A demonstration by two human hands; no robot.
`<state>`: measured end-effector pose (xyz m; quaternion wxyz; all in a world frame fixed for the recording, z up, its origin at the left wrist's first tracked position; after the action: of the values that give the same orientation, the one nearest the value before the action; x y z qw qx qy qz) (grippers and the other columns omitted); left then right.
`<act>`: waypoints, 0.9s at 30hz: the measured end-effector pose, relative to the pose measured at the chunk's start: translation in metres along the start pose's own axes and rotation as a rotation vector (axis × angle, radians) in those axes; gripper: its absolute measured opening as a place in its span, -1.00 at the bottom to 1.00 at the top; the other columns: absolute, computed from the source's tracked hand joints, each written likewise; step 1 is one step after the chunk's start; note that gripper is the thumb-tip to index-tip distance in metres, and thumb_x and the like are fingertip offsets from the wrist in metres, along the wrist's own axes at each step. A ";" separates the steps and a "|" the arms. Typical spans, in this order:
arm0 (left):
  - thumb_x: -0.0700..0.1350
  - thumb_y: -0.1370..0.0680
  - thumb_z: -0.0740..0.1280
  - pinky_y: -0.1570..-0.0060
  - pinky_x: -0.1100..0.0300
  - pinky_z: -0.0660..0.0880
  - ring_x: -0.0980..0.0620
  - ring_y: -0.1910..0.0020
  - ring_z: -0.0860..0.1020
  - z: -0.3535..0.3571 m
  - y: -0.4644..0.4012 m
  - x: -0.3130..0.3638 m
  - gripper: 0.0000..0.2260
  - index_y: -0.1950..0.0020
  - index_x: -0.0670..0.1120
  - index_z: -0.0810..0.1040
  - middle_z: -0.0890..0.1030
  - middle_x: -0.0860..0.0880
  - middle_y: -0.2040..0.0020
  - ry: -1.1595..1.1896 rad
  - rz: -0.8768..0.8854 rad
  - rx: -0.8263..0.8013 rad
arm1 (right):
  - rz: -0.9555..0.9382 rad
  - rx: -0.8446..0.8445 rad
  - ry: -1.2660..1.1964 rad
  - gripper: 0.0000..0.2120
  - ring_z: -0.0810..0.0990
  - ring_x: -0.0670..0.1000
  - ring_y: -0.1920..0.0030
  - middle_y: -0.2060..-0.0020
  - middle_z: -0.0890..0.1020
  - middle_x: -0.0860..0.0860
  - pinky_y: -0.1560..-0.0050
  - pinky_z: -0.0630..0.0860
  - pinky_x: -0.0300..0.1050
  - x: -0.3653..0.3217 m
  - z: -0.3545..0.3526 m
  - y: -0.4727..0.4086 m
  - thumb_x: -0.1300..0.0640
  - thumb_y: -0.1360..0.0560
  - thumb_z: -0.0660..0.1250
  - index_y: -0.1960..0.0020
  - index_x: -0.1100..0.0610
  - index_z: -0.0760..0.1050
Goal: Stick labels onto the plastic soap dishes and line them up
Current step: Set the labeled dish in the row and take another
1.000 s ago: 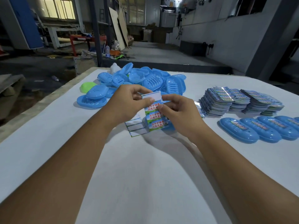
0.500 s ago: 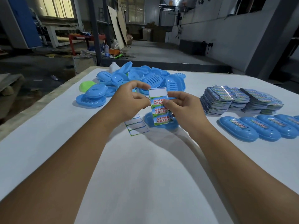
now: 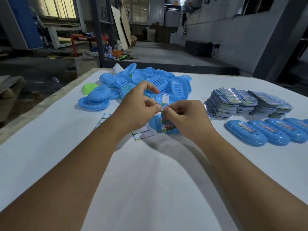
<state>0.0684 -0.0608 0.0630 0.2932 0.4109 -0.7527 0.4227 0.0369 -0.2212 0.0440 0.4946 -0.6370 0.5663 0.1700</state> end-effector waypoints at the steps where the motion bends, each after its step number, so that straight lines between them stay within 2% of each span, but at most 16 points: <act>1: -0.12 -0.49 0.48 0.31 0.34 0.42 0.26 0.35 0.58 0.000 0.000 0.001 -0.70 -0.03 0.16 0.42 0.72 0.13 0.22 -0.018 0.013 0.010 | -0.002 -0.001 0.010 -0.82 0.67 -0.14 0.35 0.40 0.69 -0.16 0.20 0.65 -0.04 -0.002 -0.001 0.000 0.00 -0.44 0.41 0.34 -0.08 0.66; 4: -0.12 -0.48 0.48 0.23 0.32 0.42 0.27 0.27 0.62 0.001 0.001 0.004 -0.70 0.01 0.17 0.42 0.70 0.19 0.24 -0.086 0.048 0.033 | -0.007 -0.007 0.038 -0.80 0.69 -0.04 0.30 0.41 0.69 -0.13 0.18 0.67 0.06 -0.005 -0.002 0.002 -0.01 -0.43 0.38 0.35 -0.07 0.67; 7: -0.11 -0.48 0.49 0.26 0.42 0.41 0.27 0.26 0.62 0.001 0.001 0.005 -0.70 0.03 0.18 0.42 0.70 0.18 0.26 -0.113 0.063 0.047 | 0.011 -0.011 0.026 -0.83 0.69 0.03 0.29 0.40 0.70 -0.08 0.19 0.65 0.09 -0.004 -0.001 0.002 -0.03 -0.41 0.37 0.29 -0.06 0.69; 9: -0.13 -0.48 0.49 0.28 0.48 0.40 0.26 0.27 0.62 0.001 0.001 0.006 -0.70 0.04 0.18 0.41 0.70 0.15 0.27 -0.121 0.072 0.054 | 0.013 -0.009 0.013 -0.85 0.64 0.06 0.36 0.41 0.69 -0.01 0.24 0.62 0.06 -0.003 0.000 0.002 -0.03 -0.40 0.37 0.26 -0.04 0.69; 11: -0.14 -0.47 0.49 0.24 0.41 0.43 0.24 0.26 0.62 0.003 0.002 0.006 -0.70 0.05 0.17 0.41 0.69 0.10 0.26 -0.125 0.079 0.050 | 0.009 -0.014 0.022 -0.81 0.51 -0.04 0.42 0.42 0.67 0.05 0.32 0.56 0.01 -0.002 0.002 0.002 -0.02 -0.39 0.36 0.28 0.05 0.67; 14: -0.15 -0.48 0.48 0.23 0.32 0.45 0.23 0.28 0.61 0.006 0.003 0.007 -0.69 0.07 0.17 0.39 0.68 0.09 0.26 -0.140 0.089 0.049 | 0.005 -0.006 0.046 -0.74 0.44 -0.10 0.44 0.44 0.63 0.08 0.38 0.48 -0.06 -0.002 0.003 0.002 -0.04 -0.34 0.31 0.33 0.13 0.63; 20: -0.19 -0.48 0.40 0.28 0.28 0.46 0.08 0.32 0.56 0.006 0.001 0.007 -0.73 0.09 0.13 0.37 0.67 0.00 0.26 -0.173 0.082 0.074 | 0.042 0.030 0.028 -0.79 0.41 -0.14 0.48 0.52 0.58 -0.05 0.37 0.41 -0.20 0.004 -0.001 -0.002 0.02 -0.35 0.32 0.38 0.08 0.63; 22: -0.18 -0.47 0.38 0.32 0.27 0.42 0.14 0.37 0.51 0.004 -0.001 0.004 -0.75 0.10 0.12 0.37 0.65 0.01 0.29 -0.179 0.044 0.098 | 0.074 0.044 0.004 -0.78 0.38 -0.13 0.48 0.53 0.56 -0.01 0.39 0.38 -0.21 0.008 -0.003 -0.004 0.02 -0.34 0.32 0.36 0.12 0.63; 24: -0.14 -0.46 0.39 0.32 0.23 0.38 0.20 0.39 0.49 -0.001 -0.003 -0.003 -0.78 0.11 0.11 0.38 0.63 0.06 0.31 -0.191 -0.018 0.124 | 0.113 0.042 -0.012 -0.77 0.44 -0.09 0.47 0.48 0.62 0.06 0.41 0.40 -0.18 0.012 -0.005 -0.005 0.03 -0.35 0.32 0.31 0.17 0.65; 27: -0.10 -0.48 0.38 0.31 0.20 0.35 0.19 0.31 0.51 -0.009 -0.006 -0.016 -0.84 0.14 0.09 0.40 0.59 0.09 0.29 -0.229 -0.116 0.168 | 0.166 0.026 -0.030 -0.82 0.58 -0.08 0.42 0.44 0.68 -0.01 0.47 0.45 -0.21 0.018 -0.009 -0.007 0.07 -0.38 0.32 0.32 0.05 0.66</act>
<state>0.0821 -0.0483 0.0569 0.1938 0.5221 -0.7184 0.4167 0.0452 -0.2393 0.0370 0.4956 -0.5788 0.6117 0.2125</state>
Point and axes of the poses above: each hand's wrist, its own y-axis away from the middle knuckle, its own z-axis out of the palm, x = y × z, the point moved 7 cm from there along -y, towards the middle knuckle
